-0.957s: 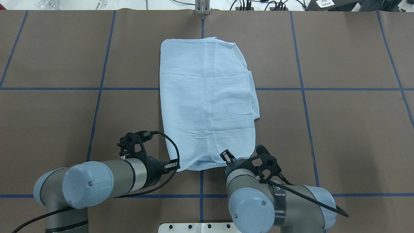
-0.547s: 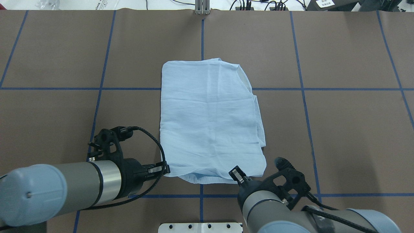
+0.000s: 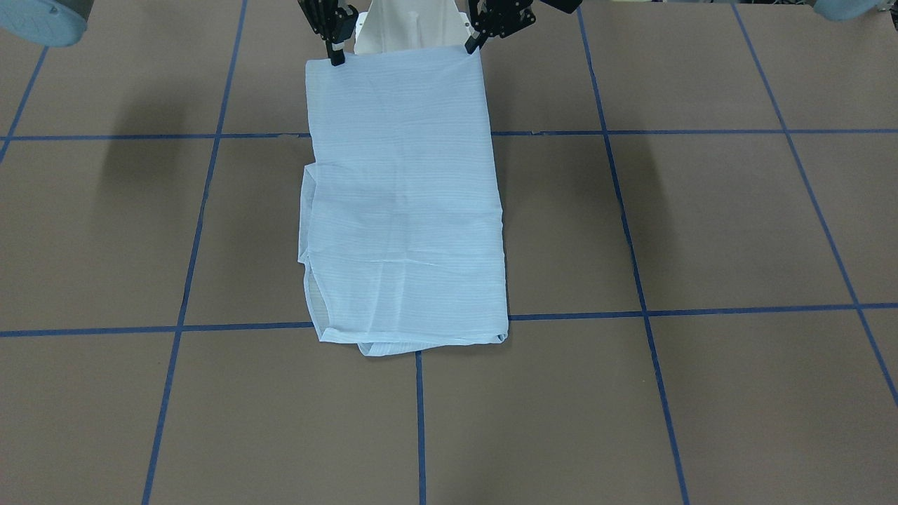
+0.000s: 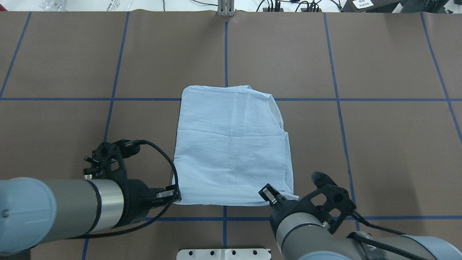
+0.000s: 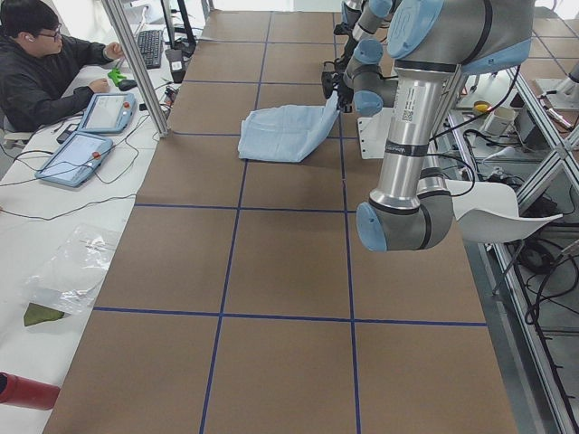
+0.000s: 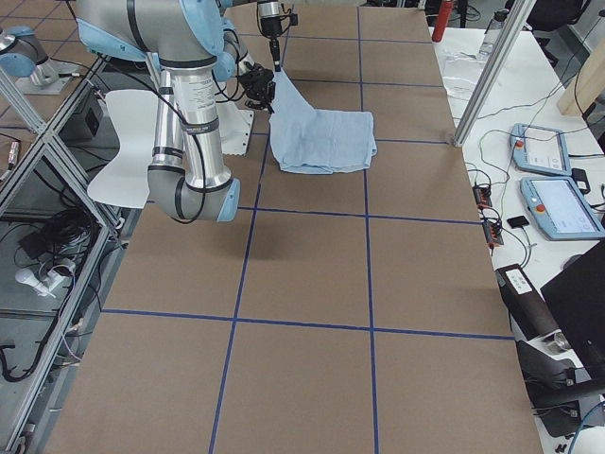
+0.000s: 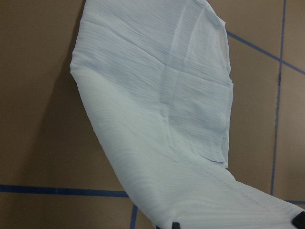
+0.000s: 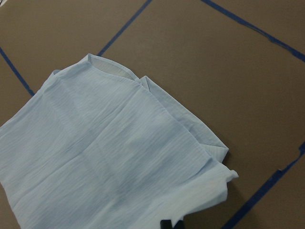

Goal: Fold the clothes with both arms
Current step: 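Lift the near edge with both grippers and fold it toward the far edge, then lay the folded edge down and release it with both grippers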

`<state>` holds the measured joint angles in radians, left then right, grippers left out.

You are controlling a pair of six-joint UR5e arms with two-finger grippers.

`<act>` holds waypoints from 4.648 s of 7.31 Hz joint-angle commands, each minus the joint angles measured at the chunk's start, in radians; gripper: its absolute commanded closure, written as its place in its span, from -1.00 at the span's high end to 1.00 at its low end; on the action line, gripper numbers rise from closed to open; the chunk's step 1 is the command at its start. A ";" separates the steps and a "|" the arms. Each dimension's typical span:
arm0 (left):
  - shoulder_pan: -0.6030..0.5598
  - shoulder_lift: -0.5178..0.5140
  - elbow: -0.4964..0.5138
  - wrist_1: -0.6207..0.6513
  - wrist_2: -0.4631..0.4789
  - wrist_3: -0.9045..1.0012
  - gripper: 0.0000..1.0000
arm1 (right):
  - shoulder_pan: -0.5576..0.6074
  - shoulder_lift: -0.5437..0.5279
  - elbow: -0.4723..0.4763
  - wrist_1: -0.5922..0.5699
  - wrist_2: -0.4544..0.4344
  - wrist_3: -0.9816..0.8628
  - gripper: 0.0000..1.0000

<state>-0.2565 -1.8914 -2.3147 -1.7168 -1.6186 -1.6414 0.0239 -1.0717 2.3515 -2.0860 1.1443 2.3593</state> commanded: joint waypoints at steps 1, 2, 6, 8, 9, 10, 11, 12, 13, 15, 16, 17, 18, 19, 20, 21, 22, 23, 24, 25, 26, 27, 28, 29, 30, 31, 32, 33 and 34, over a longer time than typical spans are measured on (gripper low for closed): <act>-0.108 -0.099 0.182 0.002 0.002 0.073 -1.00 | 0.085 0.055 -0.137 0.080 -0.026 -0.090 -1.00; -0.153 -0.115 0.222 -0.001 0.002 0.124 -1.00 | 0.138 0.058 -0.214 0.177 -0.025 -0.148 -1.00; -0.314 -0.262 0.551 -0.113 0.016 0.254 -1.00 | 0.356 0.152 -0.616 0.493 0.036 -0.329 -1.00; -0.362 -0.308 0.668 -0.181 0.016 0.310 -1.00 | 0.408 0.191 -0.731 0.582 0.054 -0.406 -1.00; -0.365 -0.322 0.723 -0.220 0.016 0.322 -1.00 | 0.433 0.217 -0.762 0.583 0.093 -0.432 -1.00; -0.366 -0.348 0.803 -0.287 0.038 0.333 -1.00 | 0.451 0.243 -0.803 0.584 0.121 -0.445 -1.00; -0.378 -0.380 0.880 -0.325 0.049 0.347 -1.00 | 0.470 0.272 -0.845 0.590 0.139 -0.463 -1.00; -0.385 -0.388 0.935 -0.357 0.051 0.380 -1.00 | 0.476 0.289 -0.895 0.627 0.140 -0.466 -1.00; -0.385 -0.388 0.975 -0.392 0.052 0.384 -1.00 | 0.481 0.311 -0.966 0.677 0.140 -0.472 -1.00; -0.383 -0.388 1.017 -0.411 0.052 0.384 -1.00 | 0.495 0.317 -1.005 0.713 0.149 -0.511 -1.00; -0.383 -0.388 1.017 -0.412 0.052 0.385 -1.00 | 0.504 0.317 -1.006 0.713 0.166 -0.535 -1.00; -0.383 -0.388 1.017 -0.412 0.051 0.385 -1.00 | 0.508 0.315 -1.009 0.713 0.169 -0.551 -0.47; -0.385 -0.387 1.015 -0.420 0.051 0.435 0.98 | 0.513 0.325 -1.009 0.716 0.170 -0.660 0.99; -0.401 -0.377 1.005 -0.476 0.037 0.516 1.00 | 0.536 0.338 -1.008 0.715 0.233 -0.672 1.00; -0.414 -0.374 0.970 -0.475 0.025 0.525 1.00 | 0.553 0.352 -1.005 0.710 0.297 -0.678 1.00; -0.417 -0.350 0.925 -0.475 -0.065 0.526 1.00 | 0.553 0.352 -0.999 0.709 0.301 -0.678 1.00; -0.417 -0.289 0.848 -0.475 -0.087 0.526 1.00 | 0.553 0.351 -0.997 0.709 0.301 -0.678 1.00; -0.414 -0.246 0.801 -0.474 -0.087 0.526 1.00 | 0.553 0.348 -0.995 0.709 0.313 -0.680 1.00; -0.396 -0.220 0.766 -0.474 -0.086 0.519 1.00 | 0.554 0.342 -0.980 0.707 0.336 -0.681 1.00; -0.339 -0.184 0.712 -0.472 -0.078 0.512 1.00 | 0.554 0.335 -0.966 0.705 0.337 -0.686 1.00; -0.299 -0.179 0.697 -0.434 -0.063 0.479 1.00 | 0.554 0.332 -0.966 0.707 0.336 -0.687 1.00; -0.255 -0.190 0.696 -0.356 -0.014 0.463 1.00 | 0.554 0.328 -0.963 0.707 0.336 -0.687 1.00; -0.224 -0.186 0.710 -0.346 0.032 0.463 1.00 | 0.554 0.326 -0.960 0.707 0.334 -0.687 1.00; -0.212 -0.181 0.716 -0.319 0.039 0.465 1.00 | 0.554 0.325 -0.960 0.707 0.334 -0.687 1.00; -0.213 -0.181 0.713 -0.275 0.061 0.474 1.00 | 0.554 0.325 -0.960 0.707 0.333 -0.687 1.00; -0.217 -0.178 0.712 -0.274 0.072 0.500 1.00 | 0.554 0.323 -0.960 0.707 0.331 -0.687 1.00; -0.228 -0.164 0.695 -0.271 0.072 0.562 1.00 | 0.554 0.319 -0.960 0.709 0.331 -0.689 1.00; -0.247 -0.163 0.680 -0.270 0.071 0.609 1.00 | 0.554 0.315 -0.960 0.710 0.330 -0.689 1.00; -0.262 -0.149 0.678 -0.270 0.071 0.653 1.00 | 0.554 0.311 -0.960 0.712 0.328 -0.690 1.00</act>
<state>-0.4993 -2.0529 -1.6282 -1.9883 -1.5482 -1.0459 0.5783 -0.7557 1.3913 -1.3763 1.4744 1.6703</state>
